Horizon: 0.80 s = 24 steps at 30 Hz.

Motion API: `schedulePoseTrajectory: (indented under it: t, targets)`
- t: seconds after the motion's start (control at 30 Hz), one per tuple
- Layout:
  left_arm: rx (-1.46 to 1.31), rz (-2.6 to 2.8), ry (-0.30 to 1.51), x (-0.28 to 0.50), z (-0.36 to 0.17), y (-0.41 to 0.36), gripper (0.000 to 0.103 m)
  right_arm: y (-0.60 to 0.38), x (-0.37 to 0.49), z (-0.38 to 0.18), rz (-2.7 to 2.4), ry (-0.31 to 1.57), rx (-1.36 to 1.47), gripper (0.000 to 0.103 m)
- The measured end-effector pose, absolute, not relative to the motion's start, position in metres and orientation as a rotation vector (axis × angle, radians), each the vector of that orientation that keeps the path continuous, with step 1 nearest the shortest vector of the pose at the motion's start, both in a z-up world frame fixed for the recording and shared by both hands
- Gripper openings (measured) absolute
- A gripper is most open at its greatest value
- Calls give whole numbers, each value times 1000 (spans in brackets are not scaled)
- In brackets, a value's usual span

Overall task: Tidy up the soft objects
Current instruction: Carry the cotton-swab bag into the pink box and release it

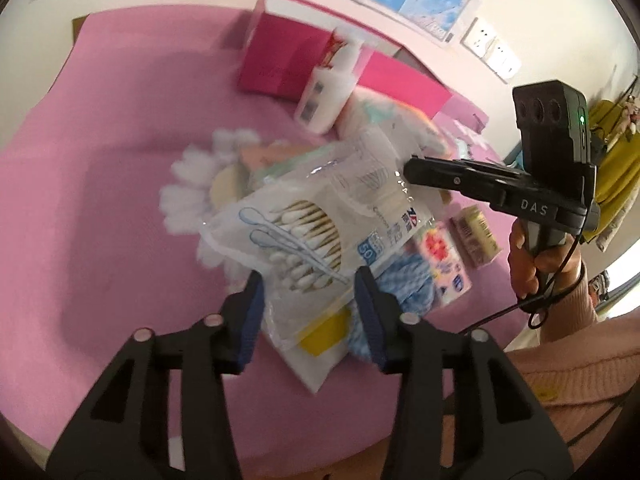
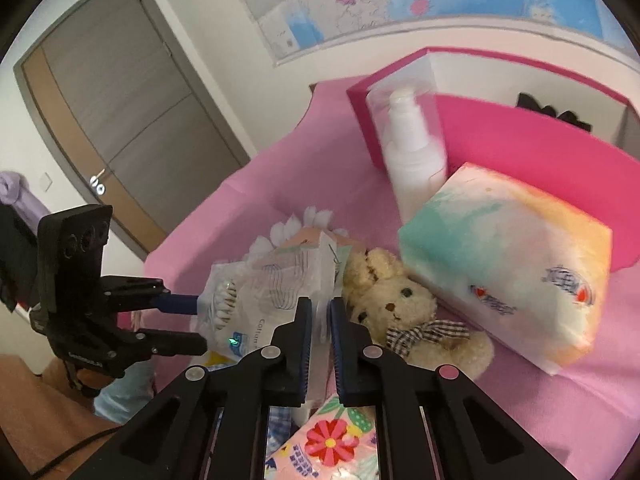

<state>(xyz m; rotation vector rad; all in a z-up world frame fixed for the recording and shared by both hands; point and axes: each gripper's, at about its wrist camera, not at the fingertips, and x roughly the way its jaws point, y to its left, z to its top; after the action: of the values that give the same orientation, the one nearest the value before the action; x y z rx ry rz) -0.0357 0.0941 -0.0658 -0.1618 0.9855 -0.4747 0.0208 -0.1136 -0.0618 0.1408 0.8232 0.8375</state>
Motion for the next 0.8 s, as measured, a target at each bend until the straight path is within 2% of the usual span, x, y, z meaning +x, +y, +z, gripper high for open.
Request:
schedulePoseTrajectory:
  t: [0.33,0.6,0.8]
  targets:
    - [-85,-506,793,-4,3,76,44,-154,10,-12,783,683,198,8]
    - [-15,-493,648,48,59,57,44,-177,33,39,716,539,219,8]
    - [-14,-452,645,94,64,47,44,-182,69,61,674,491,236,8]
